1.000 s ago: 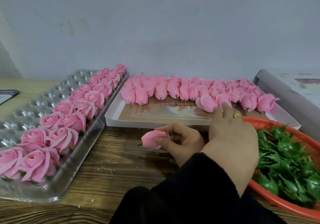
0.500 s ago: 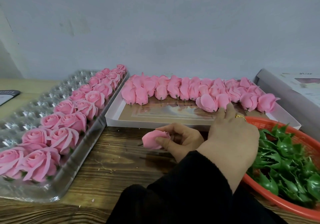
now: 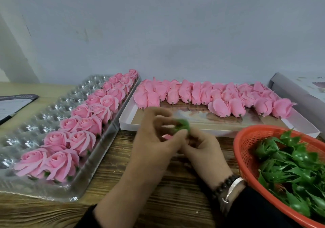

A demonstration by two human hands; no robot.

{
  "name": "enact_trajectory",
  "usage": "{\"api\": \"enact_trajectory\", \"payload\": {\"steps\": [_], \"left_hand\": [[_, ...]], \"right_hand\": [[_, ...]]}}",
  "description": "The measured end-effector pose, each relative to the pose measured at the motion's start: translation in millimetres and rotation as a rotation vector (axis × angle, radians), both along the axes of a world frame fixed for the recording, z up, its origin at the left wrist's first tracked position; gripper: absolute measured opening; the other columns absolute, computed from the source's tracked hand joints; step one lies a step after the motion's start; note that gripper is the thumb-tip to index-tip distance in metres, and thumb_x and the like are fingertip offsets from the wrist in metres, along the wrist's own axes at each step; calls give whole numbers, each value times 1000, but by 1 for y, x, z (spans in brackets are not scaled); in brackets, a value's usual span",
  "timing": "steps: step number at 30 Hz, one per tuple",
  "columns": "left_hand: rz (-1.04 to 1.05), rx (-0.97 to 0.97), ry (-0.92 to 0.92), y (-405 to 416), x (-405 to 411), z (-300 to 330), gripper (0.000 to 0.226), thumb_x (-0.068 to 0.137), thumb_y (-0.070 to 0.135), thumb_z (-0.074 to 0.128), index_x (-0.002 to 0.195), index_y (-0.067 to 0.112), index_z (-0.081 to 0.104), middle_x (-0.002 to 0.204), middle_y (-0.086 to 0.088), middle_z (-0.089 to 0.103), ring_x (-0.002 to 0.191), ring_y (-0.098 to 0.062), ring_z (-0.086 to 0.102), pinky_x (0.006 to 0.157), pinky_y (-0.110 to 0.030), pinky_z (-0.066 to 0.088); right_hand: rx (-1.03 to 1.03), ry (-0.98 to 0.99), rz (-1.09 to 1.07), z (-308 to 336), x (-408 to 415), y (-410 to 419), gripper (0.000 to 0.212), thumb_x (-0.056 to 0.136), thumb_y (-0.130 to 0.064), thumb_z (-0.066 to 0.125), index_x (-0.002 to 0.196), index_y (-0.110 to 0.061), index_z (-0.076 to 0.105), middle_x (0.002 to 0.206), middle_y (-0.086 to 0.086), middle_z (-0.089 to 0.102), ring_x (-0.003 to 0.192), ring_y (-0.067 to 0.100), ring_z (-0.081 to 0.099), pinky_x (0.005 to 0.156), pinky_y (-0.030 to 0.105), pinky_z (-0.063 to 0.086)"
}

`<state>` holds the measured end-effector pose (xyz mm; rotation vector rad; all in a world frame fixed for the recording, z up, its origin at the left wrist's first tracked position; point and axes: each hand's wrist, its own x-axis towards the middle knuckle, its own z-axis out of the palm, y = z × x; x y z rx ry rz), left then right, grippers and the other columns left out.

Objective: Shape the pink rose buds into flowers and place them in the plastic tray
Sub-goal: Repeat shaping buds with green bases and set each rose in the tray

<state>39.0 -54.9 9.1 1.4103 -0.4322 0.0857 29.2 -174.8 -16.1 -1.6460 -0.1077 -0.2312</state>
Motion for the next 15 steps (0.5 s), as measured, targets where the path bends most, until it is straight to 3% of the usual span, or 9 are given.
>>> {"api": "enact_trajectory", "payload": {"steps": [2, 7, 11, 15], "left_hand": [[87, -96, 94, 13, 4, -11, 37, 70, -4, 72, 93, 19, 55, 79, 0, 69, 72, -11, 66, 61, -22, 52], [142, -67, 207, 24, 15, -21, 14, 79, 2, 65, 88, 13, 65, 78, -5, 65, 76, -17, 66, 64, -23, 54], [190, -16, 184, 28, 22, -19, 19, 80, -5, 62, 85, 13, 66, 74, -4, 63, 64, -10, 61, 54, -18, 51], [189, 150, 131, 27, 23, -23, 22, 80, -6, 61, 87, 15, 65, 77, -2, 62, 71, -10, 58, 63, -16, 48]], "right_hand": [[-32, 4, -24, -5, 2, 1, 8, 80, -5, 69, 85, -12, 70, 80, 5, 69, 71, 8, 58, 68, 17, 46], [8, -63, -152, -11, 3, 0, 18, 77, 0, 69, 80, -18, 71, 68, -4, 68, 65, 6, 59, 67, 18, 48], [0, -78, -258, -13, 5, -5, 15, 77, -6, 71, 79, -21, 70, 73, 10, 69, 67, 13, 58, 70, 29, 49], [47, -103, -285, -9, -2, -2, 16, 77, -7, 71, 74, -23, 72, 72, 11, 69, 66, 12, 58, 68, 24, 50]]}}
